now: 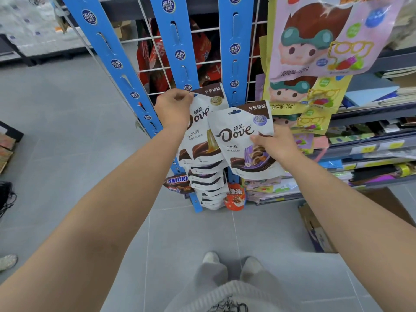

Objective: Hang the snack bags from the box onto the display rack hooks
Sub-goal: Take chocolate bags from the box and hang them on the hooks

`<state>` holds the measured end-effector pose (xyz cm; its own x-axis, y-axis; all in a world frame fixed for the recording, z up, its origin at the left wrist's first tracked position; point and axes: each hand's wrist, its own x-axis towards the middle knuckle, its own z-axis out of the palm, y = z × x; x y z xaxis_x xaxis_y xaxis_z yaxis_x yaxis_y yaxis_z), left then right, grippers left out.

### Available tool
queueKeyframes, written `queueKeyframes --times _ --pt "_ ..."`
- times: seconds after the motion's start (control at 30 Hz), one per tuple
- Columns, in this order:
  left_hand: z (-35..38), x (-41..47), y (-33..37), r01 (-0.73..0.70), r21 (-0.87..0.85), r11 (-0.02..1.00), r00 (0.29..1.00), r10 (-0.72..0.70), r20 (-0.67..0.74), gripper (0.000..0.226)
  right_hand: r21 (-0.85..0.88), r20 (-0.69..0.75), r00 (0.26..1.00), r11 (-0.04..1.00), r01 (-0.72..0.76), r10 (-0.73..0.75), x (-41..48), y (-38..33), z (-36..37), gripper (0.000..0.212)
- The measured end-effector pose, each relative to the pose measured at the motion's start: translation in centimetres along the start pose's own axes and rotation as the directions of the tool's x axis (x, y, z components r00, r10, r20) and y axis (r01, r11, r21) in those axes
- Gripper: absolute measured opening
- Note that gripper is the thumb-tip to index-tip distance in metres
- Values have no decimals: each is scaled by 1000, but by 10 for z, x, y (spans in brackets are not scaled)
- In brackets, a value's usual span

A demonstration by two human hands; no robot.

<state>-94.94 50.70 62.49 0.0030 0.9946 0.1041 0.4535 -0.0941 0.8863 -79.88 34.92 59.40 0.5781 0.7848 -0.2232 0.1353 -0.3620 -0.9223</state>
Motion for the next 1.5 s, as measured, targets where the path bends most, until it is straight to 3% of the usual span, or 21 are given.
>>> queueKeyframes --times 0.07,0.17,0.37,0.5,0.6,0.7,0.8,0.87,1.07,1.2,1.33,1.43,1.5 --pt "-4 7 5 172 -76 982 984 -167 65 13 -7 5 1000 1000 1 -1 0 -1 1 23" --pt "-12 15 13 433 -143 890 897 -410 167 21 -11 17 1000 1000 9 -9 0 -2 4 19" --pt "-20 19 18 500 -132 856 852 -459 251 32 -4 29 999 1000 18 -18 -3 -7 7 22" --pt "-20 17 9 352 -54 935 911 -329 249 15 -26 22 999 999 26 -26 -3 -10 9 24" --pt "-23 11 -7 38 78 996 964 -57 259 18 -34 15 999 999 29 -28 -2 -12 13 23" --pt "-32 7 -21 -229 176 957 937 167 306 19 -32 9 1000 999 23 -23 -1 -13 19 22" --pt "-38 12 -27 -273 172 947 908 195 370 25 -33 4 1000 999 13 -13 0 -14 25 20" --pt "-40 15 -29 -322 280 904 892 191 410 23 -25 12 1000 1000 5 -5 0 -16 29 20" --pt "-42 19 -27 -445 457 770 887 310 342 18 -27 10 1000 1000 11 -11 2 -22 37 22" --pt "-48 6 -13 -580 321 749 815 532 230 20 65 31 999 998 8 -10 3 -30 38 20" --pt "-51 -1 4 -647 201 736 740 541 401 31 97 50 998 995 26 -31 3 -40 43 20" --pt "-51 2 12 -579 246 777 795 473 379 24 126 85 994 990 58 -69 1 -49 49 18" --pt "-53 6 16 -529 190 827 828 453 331 14 157 103 990 985 75 -92 0 -54 53 17"
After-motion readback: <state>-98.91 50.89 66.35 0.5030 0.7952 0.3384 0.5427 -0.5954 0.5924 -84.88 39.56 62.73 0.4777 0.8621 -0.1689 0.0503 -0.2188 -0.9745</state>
